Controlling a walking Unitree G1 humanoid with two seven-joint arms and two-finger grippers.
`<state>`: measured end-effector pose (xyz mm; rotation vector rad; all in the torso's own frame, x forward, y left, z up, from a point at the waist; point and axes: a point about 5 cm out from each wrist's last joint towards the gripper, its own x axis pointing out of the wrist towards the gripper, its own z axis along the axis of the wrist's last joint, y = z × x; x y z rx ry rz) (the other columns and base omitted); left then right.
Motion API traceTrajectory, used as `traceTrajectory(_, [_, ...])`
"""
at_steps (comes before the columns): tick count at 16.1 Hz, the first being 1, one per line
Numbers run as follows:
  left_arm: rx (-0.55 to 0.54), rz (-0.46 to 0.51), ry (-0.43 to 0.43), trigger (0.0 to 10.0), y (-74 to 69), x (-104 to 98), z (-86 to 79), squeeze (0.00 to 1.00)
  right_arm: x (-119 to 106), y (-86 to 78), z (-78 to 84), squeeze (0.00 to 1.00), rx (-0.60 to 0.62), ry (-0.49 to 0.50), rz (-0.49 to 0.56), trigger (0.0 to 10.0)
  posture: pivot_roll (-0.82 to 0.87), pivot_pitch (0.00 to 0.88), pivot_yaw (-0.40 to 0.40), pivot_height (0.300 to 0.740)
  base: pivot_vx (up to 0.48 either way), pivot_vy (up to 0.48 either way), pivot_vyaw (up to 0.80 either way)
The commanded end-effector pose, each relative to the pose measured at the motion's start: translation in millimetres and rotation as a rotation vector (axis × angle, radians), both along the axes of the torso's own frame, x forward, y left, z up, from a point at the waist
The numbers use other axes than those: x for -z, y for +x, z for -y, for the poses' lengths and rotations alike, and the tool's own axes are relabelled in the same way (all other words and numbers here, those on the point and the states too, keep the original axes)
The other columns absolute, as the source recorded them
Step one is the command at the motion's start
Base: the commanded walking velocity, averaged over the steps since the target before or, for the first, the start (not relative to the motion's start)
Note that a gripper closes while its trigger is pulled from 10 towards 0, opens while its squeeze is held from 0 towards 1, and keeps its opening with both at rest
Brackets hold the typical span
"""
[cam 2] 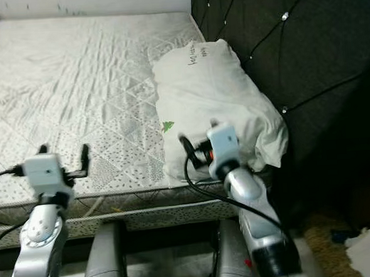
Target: Clean up the room
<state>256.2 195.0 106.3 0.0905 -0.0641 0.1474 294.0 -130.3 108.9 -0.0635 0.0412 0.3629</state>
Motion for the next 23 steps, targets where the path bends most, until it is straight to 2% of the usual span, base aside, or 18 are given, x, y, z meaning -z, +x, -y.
traceTrajectory(1, [0.020,-0.010,-0.014,10.0,1.2,-3.2,-0.4,0.00,-7.8,-0.2,-3.4,0.00,-0.026,0.013,0.017,10.0,0.12,0.000,0.025,0.533,0.000,0.000,0.00])
traceTrajectory(2, [0.087,0.001,0.081,10.0,4.4,-4.4,7.9,0.00,-2.4,-4.5,-7.9,0.00,-0.005,-0.007,0.012,10.0,0.10,0.000,0.033,0.533,0.000,0.000,0.00])
traceTrajectory(3, [0.066,-0.004,0.082,10.0,7.2,-2.4,9.1,0.00,2.0,-3.4,-8.6,1.00,0.033,0.005,0.008,10.0,0.10,0.000,0.038,0.533,0.000,0.000,0.00])
traceTrajectory(4, [0.042,-0.001,0.049,10.0,9.3,-2.2,11.2,0.00,2.3,-1.3,-9.6,1.00,0.071,0.005,0.030,10.0,0.10,0.000,0.036,0.533,0.000,0.000,0.00])
traceTrajectory(5, [0.087,0.021,0.037,10.0,9.6,-6.2,19.1,0.00,-8.6,1.2,-10.4,1.00,0.162,0.021,0.085,10.0,0.09,0.000,0.032,0.533,0.000,0.000,0.00])
traceTrajectory(6, [0.088,0.021,0.034,10.0,9.0,-5.9,19.9,0.00,-12.8,0.7,-9.9,0.96,0.194,0.015,0.120,10.0,0.09,0.000,0.035,0.533,0.000,0.000,0.00])
traceTrajectory(7, [0.076,0.000,-0.018,10.0,7.5,0.2,20.1,0.00,-8.5,-1.4,3.0,0.60,0.333,0.015,0.091,10.0,0.09,0.000,0.037,0.533,0.000,0.000,0.00])
traceTrajectory(8, [0.080,-0.002,-0.041,10.0,7.0,1.0,19.3,0.00,-4.8,-2.5,9.1,0.64,0.378,0.023,0.065,10.0,0.09,0.000,0.043,0.533,0.000,0.000,0.00])
traceTrajectory(9, [0.078,-0.001,-0.061,10.0,7.2,1.1,17.5,0.00,-2.5,-5.1,10.5,0.67,0.369,0.079,0.017,10.0,0.08,0.000,0.049,0.533,0.000,0.000,0.00])
traceTrajectory(10, [0.093,-0.005,-0.099,10.0,7.2,2.0,16.8,0.00,-3.5,-5.8,10.7,0.09,0.378,0.038,0.054,10.0,0.08,0.000,0.050,0.533,0.000,0.000,0.00])
traceTrajectory(11, [0.087,-0.008,-0.091,10.0,7.6,2.9,15.4,0.00,-3.9,-7.1,10.2,0.00,0.374,0.055,0.068,10.0,0.09,0.000,0.046,0.533,0.000,0.000,0.00])
traceTrajectory(12, [0.050,-0.019,-0.065,10.0,8.5,3.6,15.4,0.00,-1.4,-7.1,11.8,0.00,0.401,0.090,0.045,10.0,0.09,0.000,0.042,0.533,0.000,0.000,0.00])
traceTrajectory(14, [0.033,-0.009,-0.043,10.0,9.8,0.9,16.0,0.00,-4.5,-5.9,9.1,0.00,0.402,0.086,0.064,10.0,0.09,0.000,0.037,0.533,0.000,0.000,0.00])
traceTrajectory(15, [0.027,-0.018,-0.059,10.0,10.4,2.2,16.3,0.00,-7.9,-5.3,6.0,0.00,0.377,0.130,0.065,10.0,0.09,0.000,0.035,0.533,0.000,0.000,0.00])
traceTrajectory(23, [0.031,-0.011,-0.051,10.0,14.5,1.3,17.3,0.00,-25.7,10.2,2.5,0.00,0.350,0.188,0.101,10.0,0.09,0.000,0.021,0.607,0.000,0.000,0.00])
